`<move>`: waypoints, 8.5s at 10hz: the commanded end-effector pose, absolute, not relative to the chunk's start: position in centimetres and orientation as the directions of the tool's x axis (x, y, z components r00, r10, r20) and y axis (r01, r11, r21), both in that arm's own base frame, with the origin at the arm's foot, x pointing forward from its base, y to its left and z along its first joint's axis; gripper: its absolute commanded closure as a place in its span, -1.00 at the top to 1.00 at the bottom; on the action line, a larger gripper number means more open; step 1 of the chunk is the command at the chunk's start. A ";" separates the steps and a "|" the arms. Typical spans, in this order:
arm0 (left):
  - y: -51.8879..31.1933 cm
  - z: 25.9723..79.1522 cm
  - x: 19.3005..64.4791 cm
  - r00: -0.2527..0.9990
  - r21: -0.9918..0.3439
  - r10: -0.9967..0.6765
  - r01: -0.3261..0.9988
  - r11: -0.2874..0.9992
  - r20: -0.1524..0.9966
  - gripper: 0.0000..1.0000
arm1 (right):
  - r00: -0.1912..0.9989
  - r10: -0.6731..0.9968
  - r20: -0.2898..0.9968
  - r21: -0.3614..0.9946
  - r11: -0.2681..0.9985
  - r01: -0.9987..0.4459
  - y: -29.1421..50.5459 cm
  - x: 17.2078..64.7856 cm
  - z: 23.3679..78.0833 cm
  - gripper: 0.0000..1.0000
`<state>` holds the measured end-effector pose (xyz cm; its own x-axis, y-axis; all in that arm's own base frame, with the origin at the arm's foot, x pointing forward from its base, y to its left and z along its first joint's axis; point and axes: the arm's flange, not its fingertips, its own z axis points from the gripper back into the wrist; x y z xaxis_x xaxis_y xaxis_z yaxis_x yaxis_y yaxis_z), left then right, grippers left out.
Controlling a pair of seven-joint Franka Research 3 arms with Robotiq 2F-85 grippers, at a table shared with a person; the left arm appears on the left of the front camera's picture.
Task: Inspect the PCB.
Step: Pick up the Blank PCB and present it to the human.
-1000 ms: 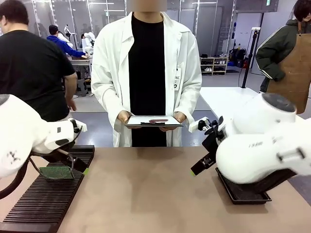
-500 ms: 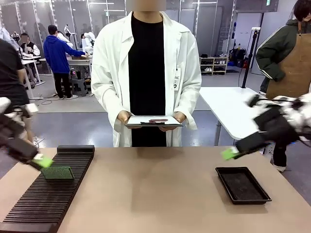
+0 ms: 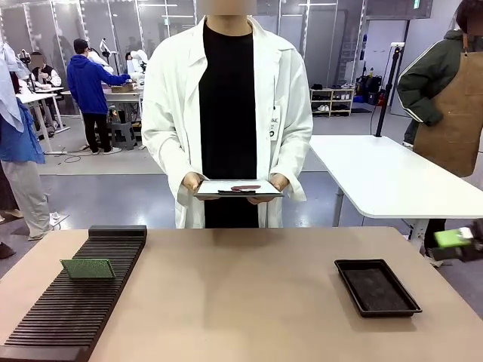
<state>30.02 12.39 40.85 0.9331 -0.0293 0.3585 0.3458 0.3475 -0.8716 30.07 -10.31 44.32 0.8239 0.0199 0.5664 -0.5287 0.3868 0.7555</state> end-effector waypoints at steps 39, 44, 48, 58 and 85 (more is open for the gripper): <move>-6.6 43.7 45.4 -0.011 0.408 -0.998 0.912 -0.034 -0.057 1.00 | 0.858 -0.133 0.497 0.827 0.372 -0.421 -17.1 26.0 39.4 1.00; -5.2 41.0 48.2 0.056 0.357 -0.996 0.934 0.028 -0.068 1.00 | 0.858 -0.133 0.497 0.827 0.372 -0.421 -17.1 26.0 39.4 1.00; -3.7 38.1 50.6 0.067 0.306 -0.997 0.951 0.051 -0.041 1.00 | 0.858 -0.133 0.497 0.827 0.372 -0.421 -17.1 26.0 39.4 1.00; -3.0 36.0 51.7 0.055 0.230 -0.997 0.972 0.041 -0.052 -1.00 | 0.858 -0.133 0.497 0.827 0.372 -0.421 -17.1 26.0 39.4 1.00; -5.4 43.8 54.2 0.908 -0.900 -0.249 0.388 0.198 0.337 -0.94 | 0.858 -0.133 0.497 0.827 0.372 -0.421 -17.1 26.0 39.4 1.00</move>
